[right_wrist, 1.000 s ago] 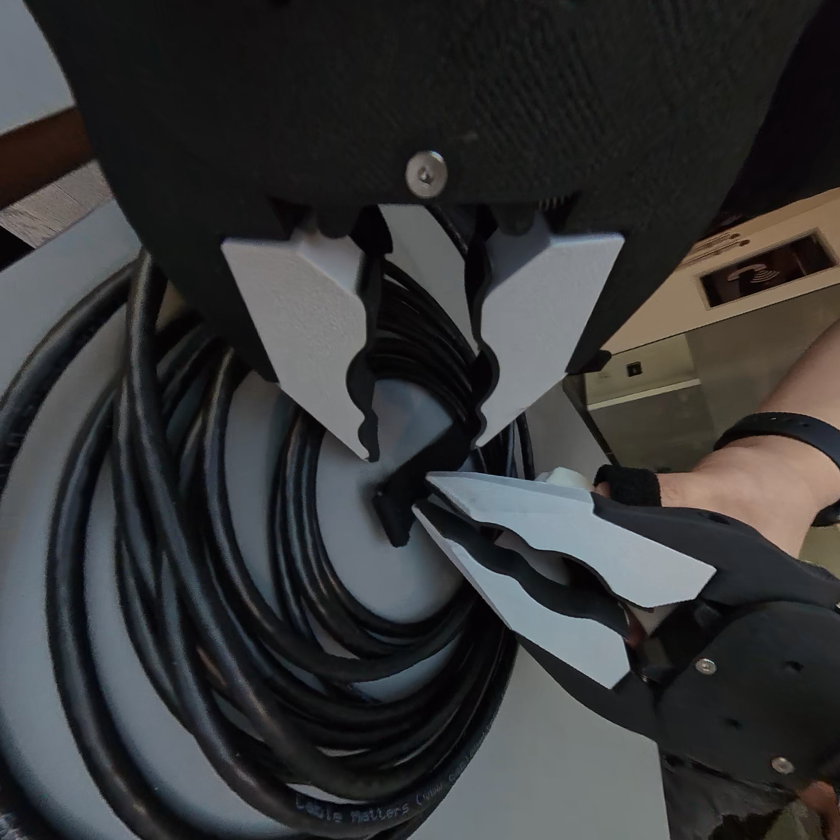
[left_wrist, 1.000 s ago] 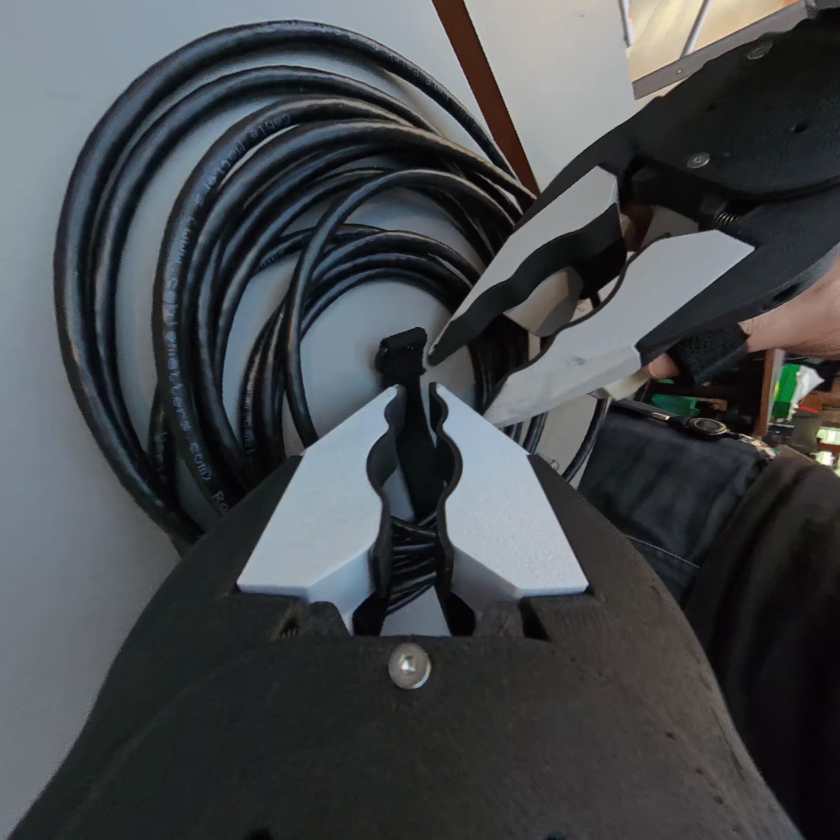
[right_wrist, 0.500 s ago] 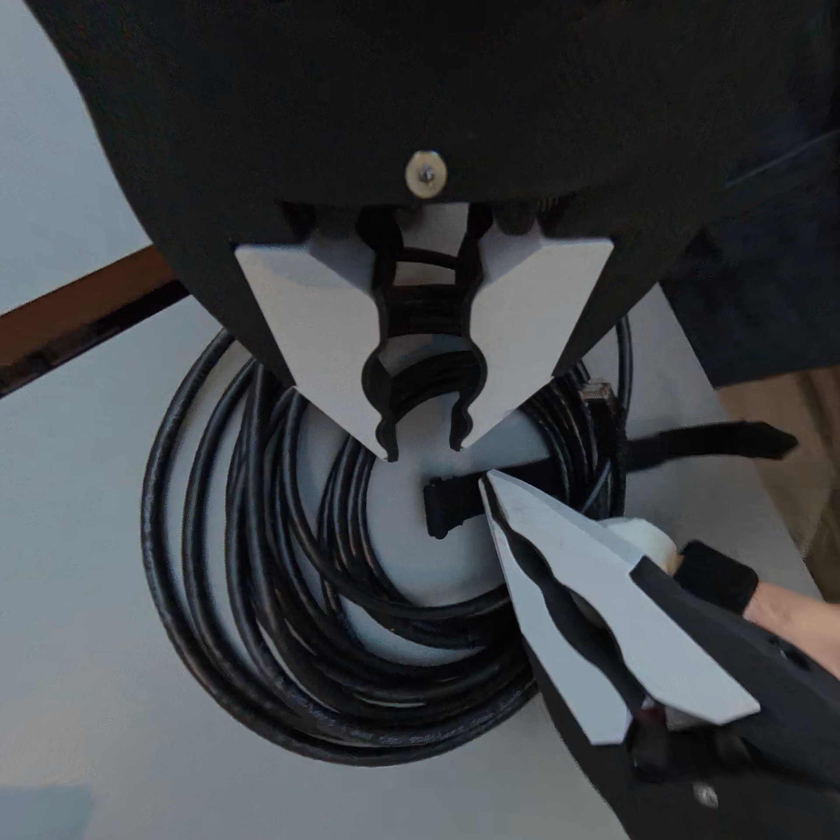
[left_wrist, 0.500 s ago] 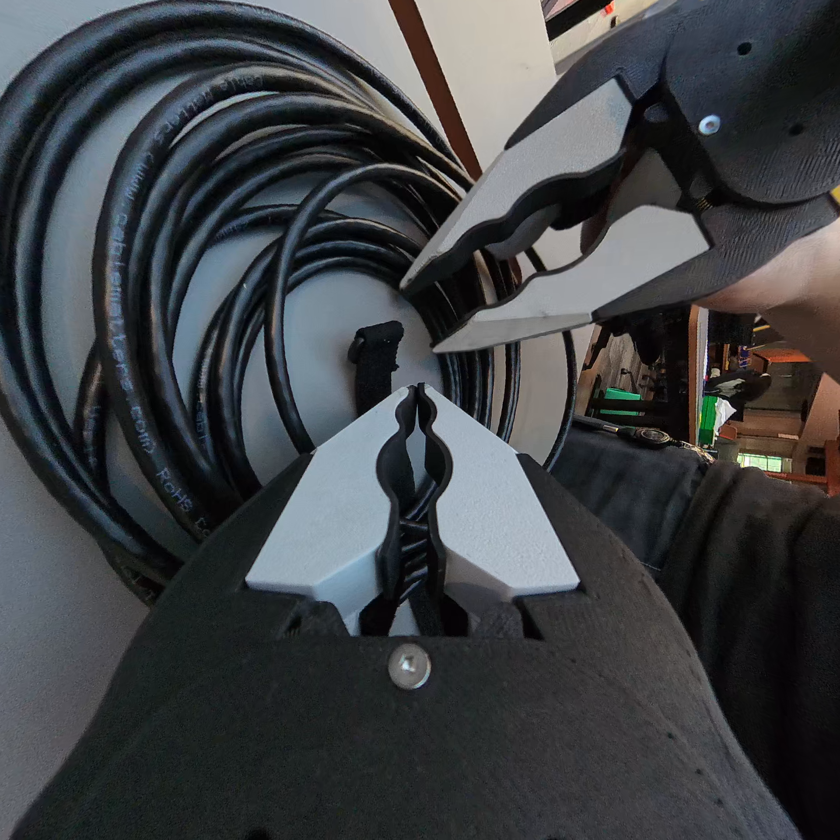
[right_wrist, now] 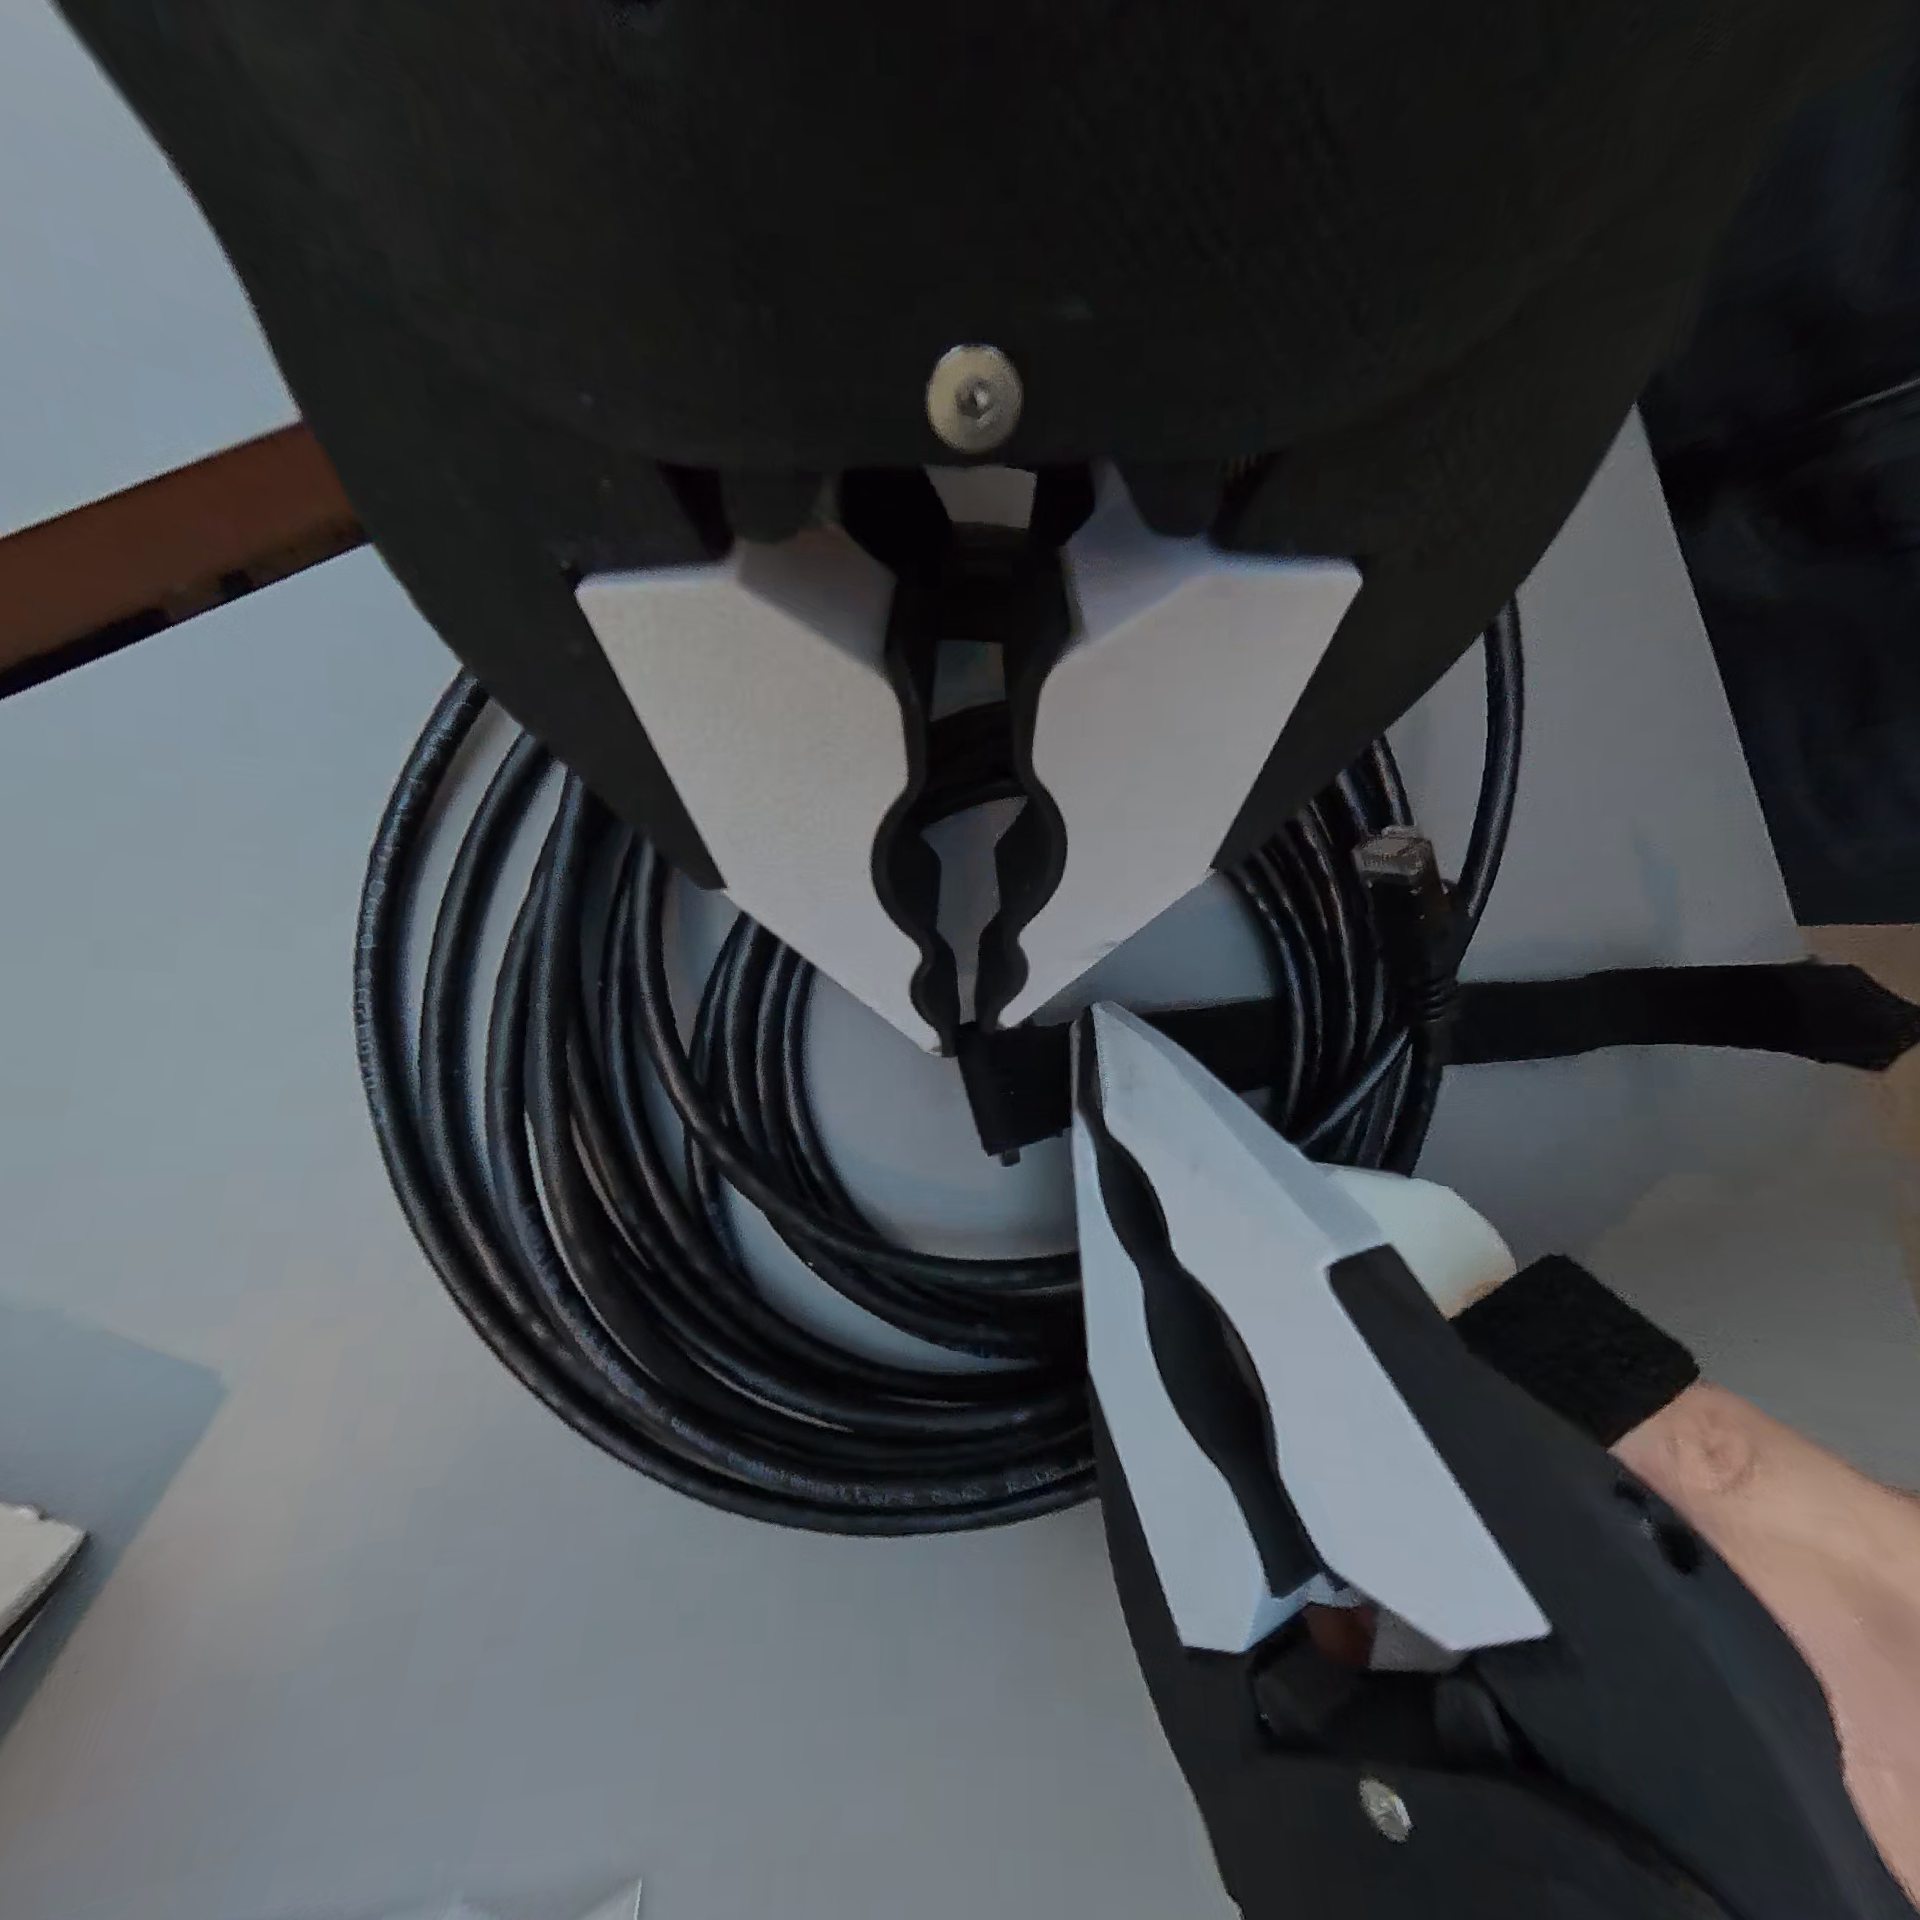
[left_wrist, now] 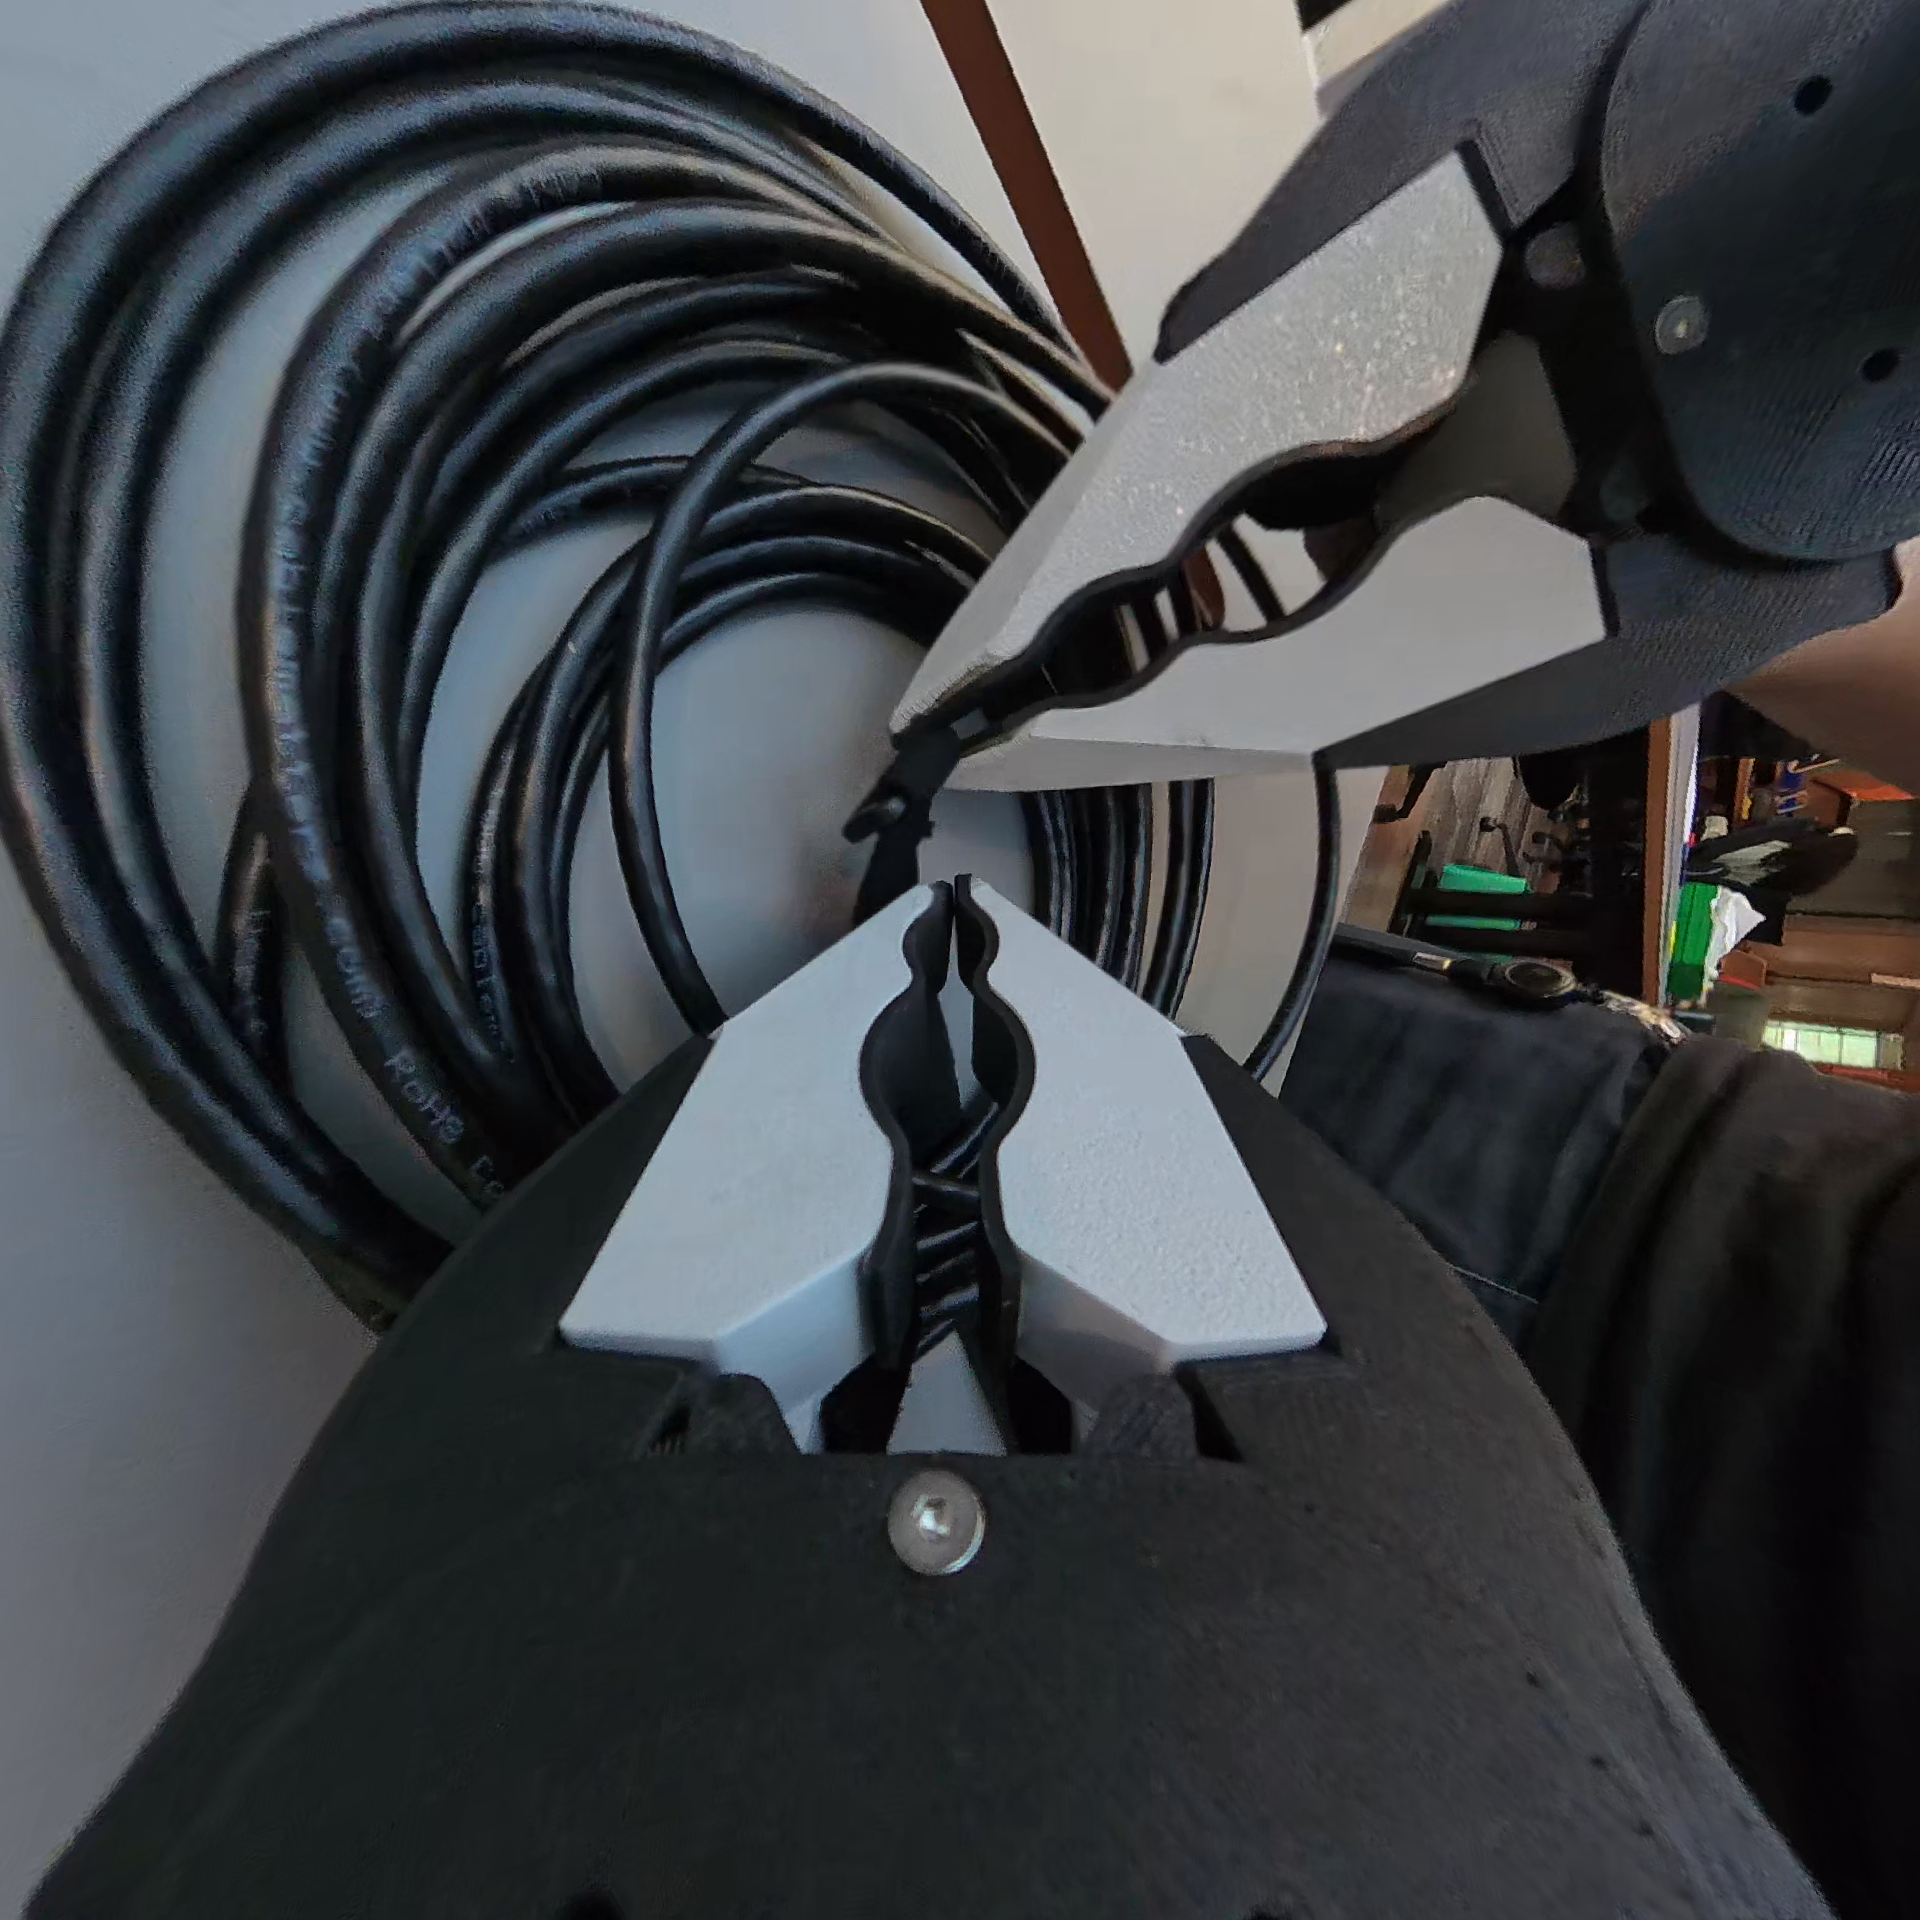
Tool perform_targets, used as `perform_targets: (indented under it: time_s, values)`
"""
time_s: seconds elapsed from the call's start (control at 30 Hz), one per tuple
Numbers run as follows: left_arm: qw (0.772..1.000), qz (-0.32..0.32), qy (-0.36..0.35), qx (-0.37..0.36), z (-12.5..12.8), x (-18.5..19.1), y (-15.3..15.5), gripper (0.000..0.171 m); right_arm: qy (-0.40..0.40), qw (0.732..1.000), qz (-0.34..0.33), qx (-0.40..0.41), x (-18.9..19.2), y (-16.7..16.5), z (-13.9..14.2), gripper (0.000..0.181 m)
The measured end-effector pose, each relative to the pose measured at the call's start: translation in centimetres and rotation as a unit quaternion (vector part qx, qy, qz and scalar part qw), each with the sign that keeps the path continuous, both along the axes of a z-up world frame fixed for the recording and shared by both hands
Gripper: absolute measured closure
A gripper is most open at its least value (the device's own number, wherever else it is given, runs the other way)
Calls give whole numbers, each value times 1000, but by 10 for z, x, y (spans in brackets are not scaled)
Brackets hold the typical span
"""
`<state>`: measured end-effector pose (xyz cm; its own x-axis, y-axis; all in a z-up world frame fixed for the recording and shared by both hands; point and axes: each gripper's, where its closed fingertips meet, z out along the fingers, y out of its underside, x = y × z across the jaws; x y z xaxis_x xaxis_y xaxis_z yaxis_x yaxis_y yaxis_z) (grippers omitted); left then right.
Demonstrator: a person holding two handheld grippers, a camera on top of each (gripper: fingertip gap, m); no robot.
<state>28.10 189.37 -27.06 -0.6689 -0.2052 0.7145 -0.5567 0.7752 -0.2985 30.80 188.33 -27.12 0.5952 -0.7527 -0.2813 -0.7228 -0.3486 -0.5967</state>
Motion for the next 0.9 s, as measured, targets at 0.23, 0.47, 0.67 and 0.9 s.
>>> perform_targets:
  time_s: [0.23,0.47,0.67,0.9]
  values:
    - [989,69,106,-78,40,16,6,145,-209,957,67,-189,-5,0,23,180]
    - [977,17,207,-37,48,12,15,146,-351,884,92,-295,-9,14,39,181]
    - [982,-29,187,-4,42,0,19,145,-372,873,88,-302,-9,15,46,180]
    - [992,-40,117,-26,43,2,16,171,-320,918,70,-222,-16,18,39,172]
